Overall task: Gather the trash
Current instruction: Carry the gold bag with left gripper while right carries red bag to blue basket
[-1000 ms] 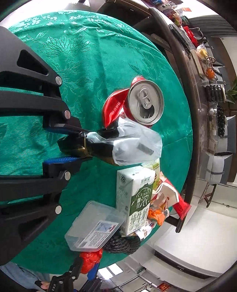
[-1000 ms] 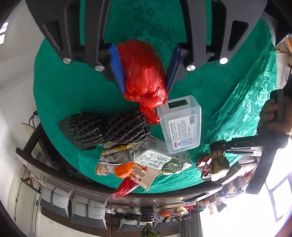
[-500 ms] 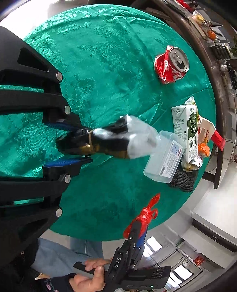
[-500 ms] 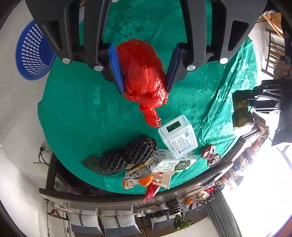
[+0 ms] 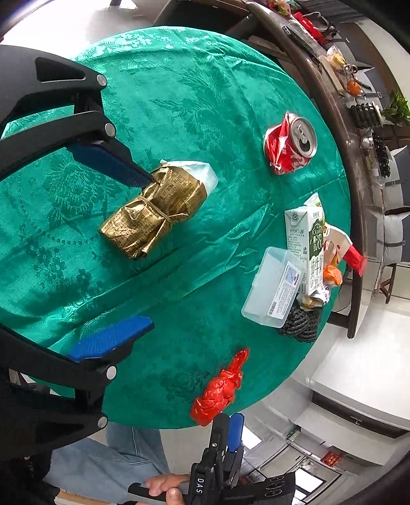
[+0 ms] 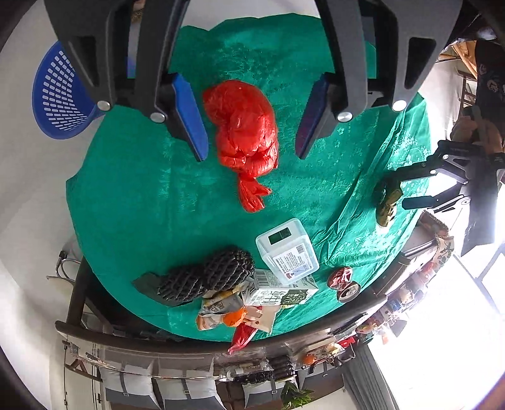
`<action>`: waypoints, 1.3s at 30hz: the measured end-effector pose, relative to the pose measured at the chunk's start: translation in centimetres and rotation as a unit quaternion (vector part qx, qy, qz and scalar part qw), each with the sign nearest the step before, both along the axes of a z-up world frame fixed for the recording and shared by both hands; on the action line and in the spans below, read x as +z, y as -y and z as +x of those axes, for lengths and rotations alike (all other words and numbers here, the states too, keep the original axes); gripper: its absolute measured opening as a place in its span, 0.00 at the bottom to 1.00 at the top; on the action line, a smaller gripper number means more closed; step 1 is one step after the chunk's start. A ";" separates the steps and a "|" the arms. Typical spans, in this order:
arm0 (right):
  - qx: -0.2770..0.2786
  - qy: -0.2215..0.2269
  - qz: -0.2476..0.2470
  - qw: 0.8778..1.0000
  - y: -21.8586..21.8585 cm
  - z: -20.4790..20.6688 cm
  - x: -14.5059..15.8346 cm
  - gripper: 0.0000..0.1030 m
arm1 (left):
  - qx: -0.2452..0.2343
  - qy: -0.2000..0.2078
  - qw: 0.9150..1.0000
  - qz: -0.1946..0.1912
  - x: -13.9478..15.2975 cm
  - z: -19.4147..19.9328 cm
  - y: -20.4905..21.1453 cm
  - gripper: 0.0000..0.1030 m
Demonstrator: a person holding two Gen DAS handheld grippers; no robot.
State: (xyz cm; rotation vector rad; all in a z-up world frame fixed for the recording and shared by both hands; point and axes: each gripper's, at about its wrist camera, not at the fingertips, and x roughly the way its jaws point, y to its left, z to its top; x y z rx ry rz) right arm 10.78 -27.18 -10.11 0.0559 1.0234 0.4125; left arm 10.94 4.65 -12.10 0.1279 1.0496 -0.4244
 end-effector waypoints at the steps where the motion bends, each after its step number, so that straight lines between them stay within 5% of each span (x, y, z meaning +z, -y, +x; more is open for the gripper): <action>1: 0.009 -0.002 -0.012 1.000 -0.2 0.2 0.0 0.55 | 0.009 0.005 1.000 0.001 0.1 -0.2 -0.3 0.81; 13: 0.103 -0.050 -0.132 0.985 -4.9 2.1 -2.6 0.59 | 0.126 -0.001 0.992 0.022 -2.5 2.8 0.1 0.86; 15: 0.104 -0.054 -0.141 0.983 -4.8 2.2 -3.0 0.51 | 0.142 -0.012 0.989 0.026 -3.0 3.2 0.0 0.84; 16: 0.108 -0.054 -0.143 0.982 -4.8 2.2 -3.0 0.40 | 0.143 -0.016 0.989 0.025 -3.2 3.2 -0.1 0.75; 20: 0.093 -0.039 -0.121 0.987 -4.0 2.1 -2.4 0.39 | 0.132 -0.011 0.991 0.033 -2.8 2.7 0.2 0.39; 22: 0.079 -0.034 -0.097 0.992 -3.1 1.9 -1.9 0.38 | 0.128 -0.010 0.991 0.024 -2.6 2.5 0.1 0.34; 29: -0.025 -0.002 0.012 1.000 6.6 1.7 1.5 0.39 | 0.074 0.007 0.997 -0.030 0.5 1.0 3.9 0.31; 34: -0.136 -0.006 0.003 0.991 17.8 1.0 1.5 0.39 | -0.019 0.018 0.997 -0.078 3.5 -0.4 12.5 0.32; 39: -0.218 -0.031 -0.016 0.975 27.3 -0.9 -0.8 0.39 | -0.118 0.000 0.986 -0.119 4.1 -1.5 23.5 0.32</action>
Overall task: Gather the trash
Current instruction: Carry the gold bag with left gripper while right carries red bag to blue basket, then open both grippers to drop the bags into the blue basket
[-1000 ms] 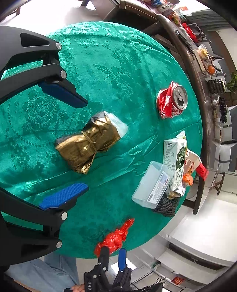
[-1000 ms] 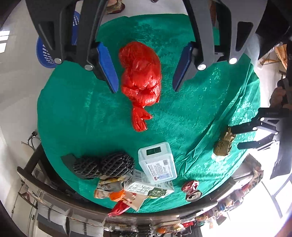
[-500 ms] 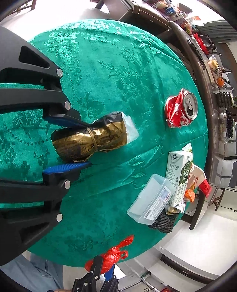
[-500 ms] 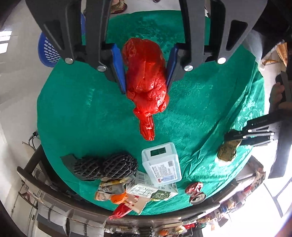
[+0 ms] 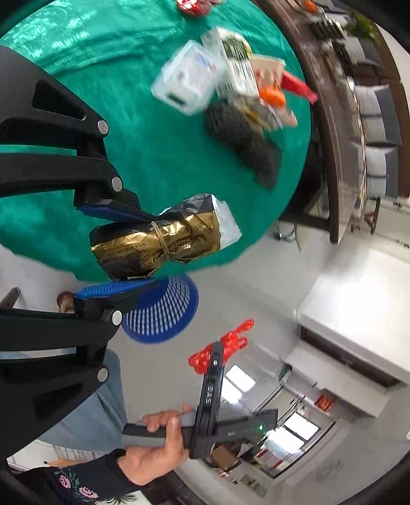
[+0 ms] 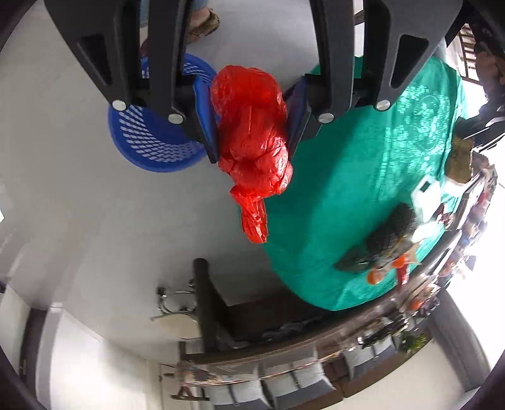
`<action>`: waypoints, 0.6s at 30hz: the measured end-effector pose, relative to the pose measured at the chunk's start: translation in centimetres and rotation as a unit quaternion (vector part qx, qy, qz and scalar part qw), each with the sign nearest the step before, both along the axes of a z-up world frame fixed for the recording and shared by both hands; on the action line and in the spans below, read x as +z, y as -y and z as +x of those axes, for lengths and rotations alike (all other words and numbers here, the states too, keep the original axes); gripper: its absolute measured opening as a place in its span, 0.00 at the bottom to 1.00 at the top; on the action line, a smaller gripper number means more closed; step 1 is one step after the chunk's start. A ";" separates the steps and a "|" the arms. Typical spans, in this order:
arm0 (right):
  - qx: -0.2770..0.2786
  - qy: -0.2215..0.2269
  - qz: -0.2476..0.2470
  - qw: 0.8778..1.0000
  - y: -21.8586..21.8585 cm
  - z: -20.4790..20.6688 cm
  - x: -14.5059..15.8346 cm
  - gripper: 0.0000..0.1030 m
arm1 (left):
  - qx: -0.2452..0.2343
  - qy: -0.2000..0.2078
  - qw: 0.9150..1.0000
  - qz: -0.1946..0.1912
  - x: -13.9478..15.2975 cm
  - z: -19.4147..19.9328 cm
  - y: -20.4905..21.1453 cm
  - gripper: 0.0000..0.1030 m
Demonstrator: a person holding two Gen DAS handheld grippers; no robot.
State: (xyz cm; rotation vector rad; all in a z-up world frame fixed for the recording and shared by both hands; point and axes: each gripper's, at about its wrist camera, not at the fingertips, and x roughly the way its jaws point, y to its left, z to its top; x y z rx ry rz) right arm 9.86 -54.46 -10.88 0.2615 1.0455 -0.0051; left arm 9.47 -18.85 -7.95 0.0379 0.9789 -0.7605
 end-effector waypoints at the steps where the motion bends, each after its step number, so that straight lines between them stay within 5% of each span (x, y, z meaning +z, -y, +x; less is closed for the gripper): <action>1: -0.015 -0.007 -0.001 1.000 1.8 -0.3 -0.7 0.39 | -0.020 0.000 1.000 -0.003 -0.2 -0.2 2.8 0.32; 10: -0.089 -0.037 0.023 0.995 9.8 -1.9 -7.8 0.39 | -0.108 -0.029 0.994 0.019 -6.9 0.4 19.9 0.34; 18: -0.097 -0.056 0.039 0.993 12.2 -1.9 -9.7 0.39 | -0.128 -0.059 0.989 0.048 -15.2 2.3 27.7 0.37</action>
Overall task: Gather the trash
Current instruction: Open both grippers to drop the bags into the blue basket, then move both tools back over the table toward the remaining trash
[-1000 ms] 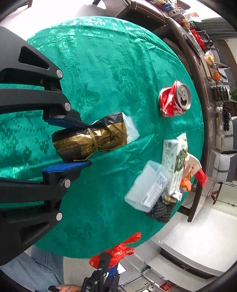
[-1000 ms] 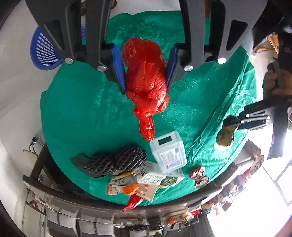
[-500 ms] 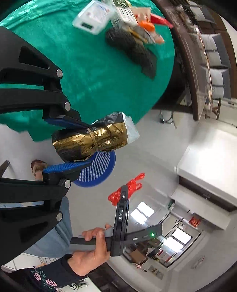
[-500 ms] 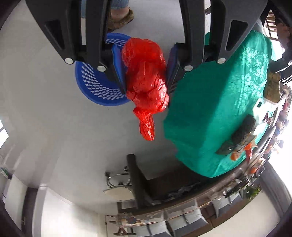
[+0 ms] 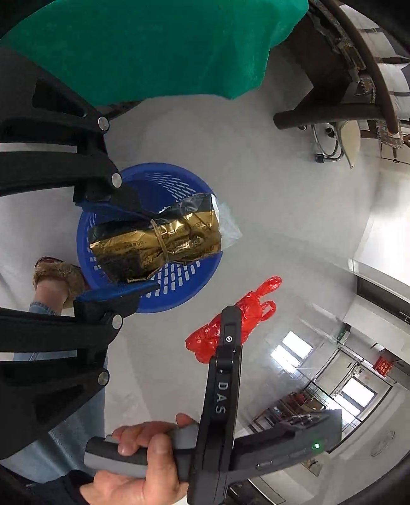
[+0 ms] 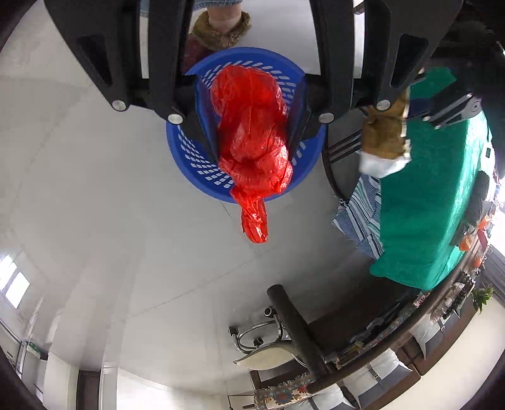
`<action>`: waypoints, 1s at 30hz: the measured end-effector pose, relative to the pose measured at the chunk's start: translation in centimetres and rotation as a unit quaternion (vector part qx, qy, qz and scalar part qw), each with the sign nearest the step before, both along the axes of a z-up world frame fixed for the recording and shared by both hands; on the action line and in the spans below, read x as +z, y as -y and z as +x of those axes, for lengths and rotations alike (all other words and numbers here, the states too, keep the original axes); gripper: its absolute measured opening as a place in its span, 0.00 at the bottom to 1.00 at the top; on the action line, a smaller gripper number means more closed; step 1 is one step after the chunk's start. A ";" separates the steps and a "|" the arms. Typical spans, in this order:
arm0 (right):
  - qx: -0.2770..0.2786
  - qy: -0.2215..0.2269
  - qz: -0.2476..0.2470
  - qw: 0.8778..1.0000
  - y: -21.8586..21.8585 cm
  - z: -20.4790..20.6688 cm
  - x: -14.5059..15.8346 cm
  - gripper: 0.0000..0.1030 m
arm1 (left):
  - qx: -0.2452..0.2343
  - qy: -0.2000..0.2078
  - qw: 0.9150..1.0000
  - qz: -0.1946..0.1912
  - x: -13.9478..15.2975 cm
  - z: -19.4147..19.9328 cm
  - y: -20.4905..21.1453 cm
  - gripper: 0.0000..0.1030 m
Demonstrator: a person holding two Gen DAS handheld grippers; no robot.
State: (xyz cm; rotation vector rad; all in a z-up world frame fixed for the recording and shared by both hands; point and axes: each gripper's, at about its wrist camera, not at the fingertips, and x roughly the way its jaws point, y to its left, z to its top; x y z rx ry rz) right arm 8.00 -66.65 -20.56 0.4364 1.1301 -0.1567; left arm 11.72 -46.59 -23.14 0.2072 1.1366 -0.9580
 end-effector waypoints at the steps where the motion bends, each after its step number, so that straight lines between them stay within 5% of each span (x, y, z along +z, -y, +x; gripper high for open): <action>1: -0.001 -0.003 0.004 1.000 0.1 0.1 -0.3 0.39 | -0.003 -0.002 1.000 0.002 -0.6 0.3 0.6 0.38; 5: -0.014 -0.004 0.005 1.000 1.0 0.0 -0.7 0.52 | -0.014 0.009 1.000 0.002 -2.0 0.6 2.0 0.54; 7: -0.025 0.002 0.013 1.000 1.5 -0.1 -0.6 0.64 | -0.011 0.025 1.000 -0.003 -2.0 0.5 2.4 0.80; 10: -0.034 0.024 0.024 0.999 1.9 -0.4 0.3 0.68 | 0.009 0.059 0.998 -0.028 -0.6 0.4 1.0 0.94; 15: -0.051 0.068 0.006 0.996 1.6 -1.0 3.2 0.73 | 0.029 0.128 0.990 -0.055 2.7 -1.3 -1.4 0.95; 19: -0.062 0.112 -0.051 0.990 -0.1 -1.6 5.9 0.84 | 0.042 0.131 0.990 -0.032 4.8 -3.0 -3.6 0.95; 24: -0.043 0.173 -0.110 0.978 -4.8 -1.9 8.8 0.84 | 0.083 0.095 0.992 -0.033 6.7 -3.7 -8.3 0.95; 30: 0.018 0.225 -0.166 0.960 -12.1 -0.9 10.4 0.85 | 0.155 0.140 0.978 -0.022 9.7 -4.0 -18.1 0.95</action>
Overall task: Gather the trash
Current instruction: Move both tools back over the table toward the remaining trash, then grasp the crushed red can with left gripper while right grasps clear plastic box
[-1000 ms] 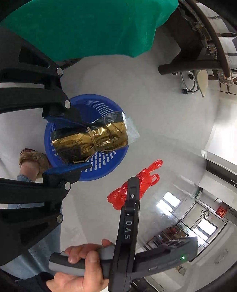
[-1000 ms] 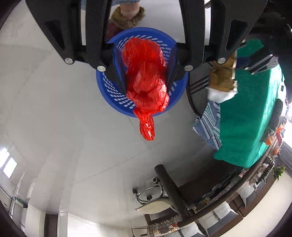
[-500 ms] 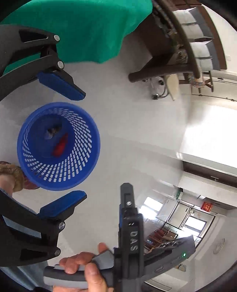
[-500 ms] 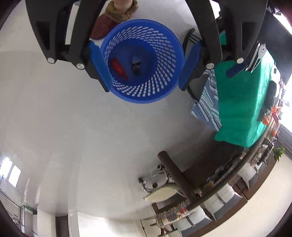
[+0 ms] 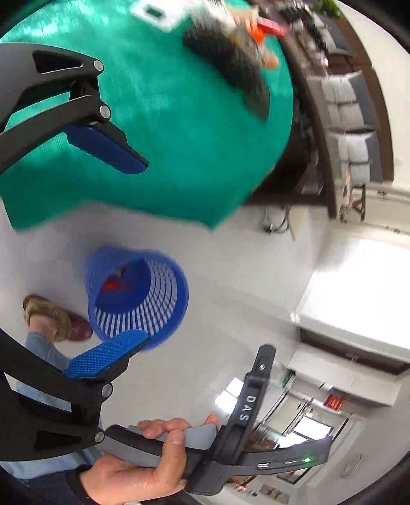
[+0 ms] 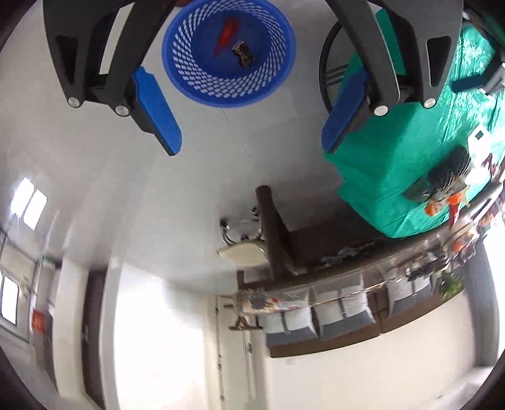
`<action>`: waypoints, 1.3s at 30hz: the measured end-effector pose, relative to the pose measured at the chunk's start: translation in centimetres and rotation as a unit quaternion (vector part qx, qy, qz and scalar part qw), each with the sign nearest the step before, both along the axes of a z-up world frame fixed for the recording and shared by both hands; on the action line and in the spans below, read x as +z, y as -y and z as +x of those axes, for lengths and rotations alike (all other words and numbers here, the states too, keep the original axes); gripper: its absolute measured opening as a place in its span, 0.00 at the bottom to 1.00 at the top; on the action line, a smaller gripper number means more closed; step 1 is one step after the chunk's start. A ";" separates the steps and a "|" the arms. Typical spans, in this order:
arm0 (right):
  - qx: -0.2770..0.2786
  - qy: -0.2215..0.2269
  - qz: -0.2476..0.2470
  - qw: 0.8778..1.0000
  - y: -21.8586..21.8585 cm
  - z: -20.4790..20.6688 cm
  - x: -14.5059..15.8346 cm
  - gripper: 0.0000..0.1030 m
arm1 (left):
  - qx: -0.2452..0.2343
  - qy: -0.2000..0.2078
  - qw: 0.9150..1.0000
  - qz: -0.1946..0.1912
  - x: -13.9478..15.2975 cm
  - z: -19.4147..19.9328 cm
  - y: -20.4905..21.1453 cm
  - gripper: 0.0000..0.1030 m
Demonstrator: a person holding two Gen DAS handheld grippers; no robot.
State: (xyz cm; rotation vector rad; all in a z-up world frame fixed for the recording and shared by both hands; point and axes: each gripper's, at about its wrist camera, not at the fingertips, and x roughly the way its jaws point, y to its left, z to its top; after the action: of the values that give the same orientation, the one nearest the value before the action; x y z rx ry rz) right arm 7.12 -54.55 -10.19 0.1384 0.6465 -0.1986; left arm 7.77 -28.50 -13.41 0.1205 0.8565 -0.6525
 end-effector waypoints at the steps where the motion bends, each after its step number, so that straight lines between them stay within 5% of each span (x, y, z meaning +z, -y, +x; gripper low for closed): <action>1: 0.010 0.002 0.000 1.000 -1.2 0.4 0.1 0.85 | 0.019 0.006 1.000 0.008 0.2 0.1 -2.2 0.95; 10: 0.215 -0.020 0.027 0.976 -19.5 2.3 -1.8 0.85 | 0.181 -0.005 0.983 0.042 0.2 0.7 -20.3 0.95; 21: 0.365 -0.105 0.056 0.923 -30.2 4.7 -3.9 0.85 | 0.287 -0.008 0.956 0.056 -0.5 4.5 -32.8 0.95; 26: 0.372 -0.125 0.040 0.919 -33.0 9.0 -4.3 0.86 | 0.312 -0.022 0.948 0.061 -1.9 5.8 -35.4 0.95; 33: 0.374 -0.140 0.006 0.917 -35.7 12.6 -4.6 0.86 | 0.309 -0.033 0.949 0.053 -2.6 5.7 -36.5 0.95; 35: 0.357 -0.135 0.008 0.924 -35.8 13.0 -4.6 0.82 | 0.307 -0.034 0.949 0.055 -2.5 6.0 -36.5 0.95; 36: 0.349 -0.131 0.007 0.928 -35.8 13.0 -4.4 0.65 | 0.306 -0.034 0.950 0.058 -2.5 6.2 -36.6 0.95; 39: 0.332 -0.130 0.016 0.934 -35.3 11.6 -4.1 0.63 | 0.307 -0.035 0.949 0.066 -2.3 7.7 -37.0 0.95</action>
State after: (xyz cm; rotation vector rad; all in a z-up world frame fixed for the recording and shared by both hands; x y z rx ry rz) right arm 18.76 -19.29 -14.32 -0.0834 0.9249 0.4563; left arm 15.44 8.53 -15.74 -0.0509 0.9445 -0.0139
